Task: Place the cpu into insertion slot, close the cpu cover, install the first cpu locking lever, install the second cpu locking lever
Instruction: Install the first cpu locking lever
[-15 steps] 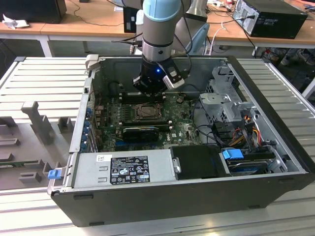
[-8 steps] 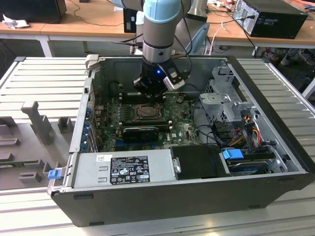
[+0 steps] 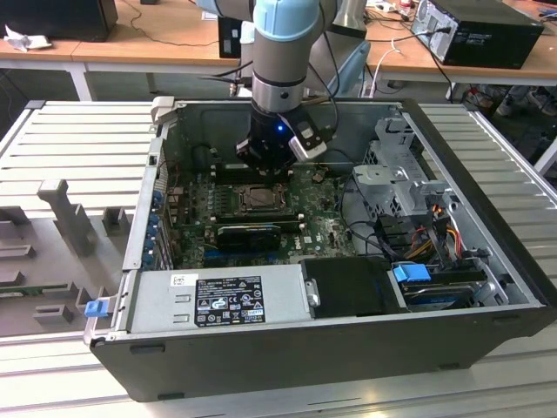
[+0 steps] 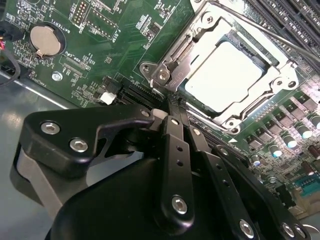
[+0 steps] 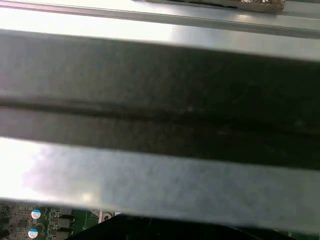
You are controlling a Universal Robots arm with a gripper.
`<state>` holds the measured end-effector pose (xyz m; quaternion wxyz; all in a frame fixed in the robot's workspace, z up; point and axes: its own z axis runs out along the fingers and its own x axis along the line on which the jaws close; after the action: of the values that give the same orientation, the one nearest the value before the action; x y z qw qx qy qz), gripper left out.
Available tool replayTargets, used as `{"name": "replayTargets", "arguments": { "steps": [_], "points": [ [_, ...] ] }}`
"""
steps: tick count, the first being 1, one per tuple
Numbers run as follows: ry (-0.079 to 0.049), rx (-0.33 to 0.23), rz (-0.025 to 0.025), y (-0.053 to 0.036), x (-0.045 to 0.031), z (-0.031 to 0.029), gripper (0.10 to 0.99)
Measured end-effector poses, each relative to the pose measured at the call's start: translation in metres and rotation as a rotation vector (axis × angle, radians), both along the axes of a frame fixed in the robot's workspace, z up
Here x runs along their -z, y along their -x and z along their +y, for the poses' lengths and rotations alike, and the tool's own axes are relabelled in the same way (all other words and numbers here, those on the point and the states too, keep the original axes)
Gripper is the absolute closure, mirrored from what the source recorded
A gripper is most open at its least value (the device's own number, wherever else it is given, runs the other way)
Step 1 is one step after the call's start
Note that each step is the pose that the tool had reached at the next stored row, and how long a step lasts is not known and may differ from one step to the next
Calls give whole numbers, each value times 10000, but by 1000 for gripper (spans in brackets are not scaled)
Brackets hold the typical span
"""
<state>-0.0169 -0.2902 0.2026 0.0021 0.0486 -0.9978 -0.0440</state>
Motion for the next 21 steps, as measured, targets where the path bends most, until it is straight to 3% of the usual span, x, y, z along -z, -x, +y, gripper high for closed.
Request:
{"name": "replayTargets", "arguments": {
  "steps": [4, 9, 12, 15, 21],
  "points": [
    [32, -1, 4, -1, 19, 4, 980],
    [-140, -4, 0, -6, 18, 16, 980],
    [-138, -6, -1, -6, -38, 20, 980],
    [-133, -5, 2, -6, -179, 21, 980],
    [-134, -5, 1, -6, -193, 0, 980]
  ]
}}
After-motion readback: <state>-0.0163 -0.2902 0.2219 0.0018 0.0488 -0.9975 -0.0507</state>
